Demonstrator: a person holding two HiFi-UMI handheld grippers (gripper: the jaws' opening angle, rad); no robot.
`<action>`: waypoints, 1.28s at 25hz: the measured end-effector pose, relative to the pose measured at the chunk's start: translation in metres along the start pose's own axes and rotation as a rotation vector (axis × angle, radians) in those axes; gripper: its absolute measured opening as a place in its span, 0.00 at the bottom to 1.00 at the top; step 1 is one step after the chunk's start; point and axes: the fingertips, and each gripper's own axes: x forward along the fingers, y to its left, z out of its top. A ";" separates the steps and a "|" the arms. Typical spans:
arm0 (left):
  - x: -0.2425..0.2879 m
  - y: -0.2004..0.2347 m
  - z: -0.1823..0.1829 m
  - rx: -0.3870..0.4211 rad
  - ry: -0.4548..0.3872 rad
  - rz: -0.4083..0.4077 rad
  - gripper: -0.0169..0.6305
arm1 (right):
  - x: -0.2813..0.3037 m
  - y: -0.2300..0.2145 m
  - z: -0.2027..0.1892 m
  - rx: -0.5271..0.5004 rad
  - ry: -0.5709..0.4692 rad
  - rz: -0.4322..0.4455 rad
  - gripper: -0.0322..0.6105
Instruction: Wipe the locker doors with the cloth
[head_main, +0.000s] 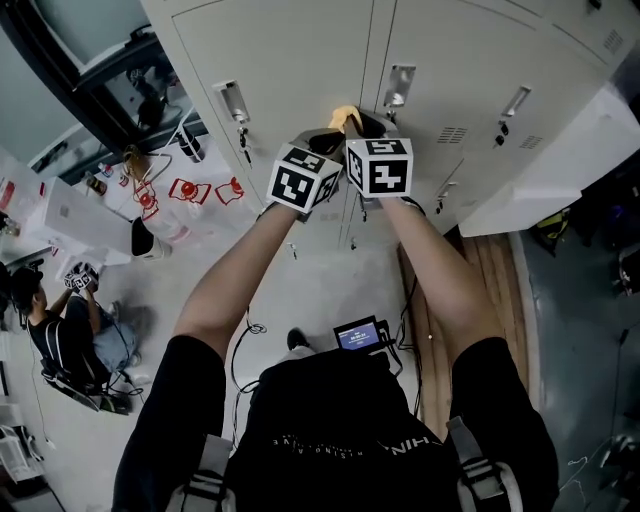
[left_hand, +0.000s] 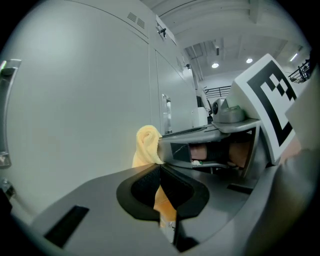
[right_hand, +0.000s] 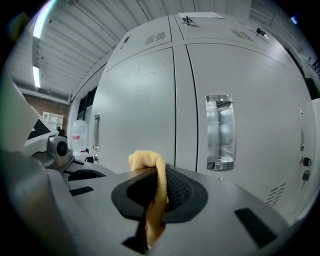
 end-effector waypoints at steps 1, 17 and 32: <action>0.002 -0.002 0.000 0.002 0.000 -0.003 0.06 | -0.001 -0.003 -0.001 -0.001 0.000 -0.003 0.13; -0.006 -0.010 0.000 -0.013 -0.009 0.018 0.06 | -0.012 0.004 -0.001 0.016 -0.010 0.028 0.13; -0.077 0.035 -0.069 -0.093 0.037 0.152 0.06 | 0.013 0.107 -0.043 0.002 0.062 0.186 0.13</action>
